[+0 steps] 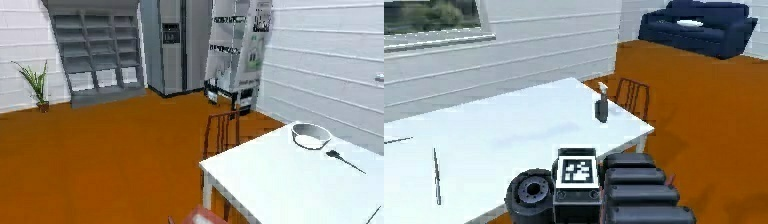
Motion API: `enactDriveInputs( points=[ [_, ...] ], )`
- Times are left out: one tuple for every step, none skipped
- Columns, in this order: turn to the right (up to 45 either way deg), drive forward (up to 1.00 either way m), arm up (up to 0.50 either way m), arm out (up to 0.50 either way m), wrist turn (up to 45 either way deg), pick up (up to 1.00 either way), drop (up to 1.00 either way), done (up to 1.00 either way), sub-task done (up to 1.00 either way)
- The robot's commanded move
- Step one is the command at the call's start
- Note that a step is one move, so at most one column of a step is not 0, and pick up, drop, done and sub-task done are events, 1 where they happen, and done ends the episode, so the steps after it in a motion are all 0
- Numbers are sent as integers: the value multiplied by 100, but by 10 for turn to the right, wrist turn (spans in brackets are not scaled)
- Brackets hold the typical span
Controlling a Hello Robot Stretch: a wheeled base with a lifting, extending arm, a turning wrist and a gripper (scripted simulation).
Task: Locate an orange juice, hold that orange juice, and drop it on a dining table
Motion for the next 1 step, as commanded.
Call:
enactDriveInputs(
  points=[
    [450,0,0,0,0,0,0,0,0]
  ],
)
